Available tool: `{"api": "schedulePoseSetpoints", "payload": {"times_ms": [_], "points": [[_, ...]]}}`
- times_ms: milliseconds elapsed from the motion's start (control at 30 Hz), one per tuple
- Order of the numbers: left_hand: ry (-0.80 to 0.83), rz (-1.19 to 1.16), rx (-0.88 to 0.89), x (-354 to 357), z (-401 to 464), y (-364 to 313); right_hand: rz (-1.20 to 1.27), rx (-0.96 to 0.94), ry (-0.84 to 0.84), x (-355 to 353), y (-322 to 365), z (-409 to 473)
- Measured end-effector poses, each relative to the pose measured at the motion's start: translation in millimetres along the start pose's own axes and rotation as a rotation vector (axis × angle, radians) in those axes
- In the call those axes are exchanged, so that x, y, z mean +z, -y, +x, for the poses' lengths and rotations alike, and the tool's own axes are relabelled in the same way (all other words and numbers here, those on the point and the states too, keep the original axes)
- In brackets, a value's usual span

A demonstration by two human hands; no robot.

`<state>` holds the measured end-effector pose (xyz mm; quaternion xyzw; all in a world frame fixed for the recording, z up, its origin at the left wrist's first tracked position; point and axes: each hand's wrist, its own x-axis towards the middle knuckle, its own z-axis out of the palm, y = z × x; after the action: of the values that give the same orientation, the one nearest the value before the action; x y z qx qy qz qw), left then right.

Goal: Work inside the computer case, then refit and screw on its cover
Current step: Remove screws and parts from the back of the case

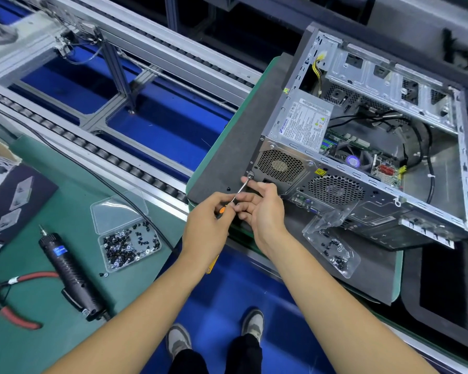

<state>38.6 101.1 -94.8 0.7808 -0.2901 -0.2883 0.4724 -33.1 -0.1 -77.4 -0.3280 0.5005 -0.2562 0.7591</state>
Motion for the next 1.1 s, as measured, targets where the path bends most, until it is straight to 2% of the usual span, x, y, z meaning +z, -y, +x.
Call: {"api": "schedulePoseSetpoints", "payload": {"times_ms": [500,800,967,1100], "points": [[-0.045,0.05,0.039,3,-4,-2,0.01,0.019,0.003,-1,2,-2],[-0.1,0.44,0.154,4,-9,-13,-0.065,-0.006,0.0,1,2,-2],[-0.053,0.34,0.035,4,-7,-15,-0.27,-0.08,-0.058,6,2,-4],[-0.009,0.198,0.142,4,-17,-18,-0.29,-0.107,-0.084,11,1,-3]]}}
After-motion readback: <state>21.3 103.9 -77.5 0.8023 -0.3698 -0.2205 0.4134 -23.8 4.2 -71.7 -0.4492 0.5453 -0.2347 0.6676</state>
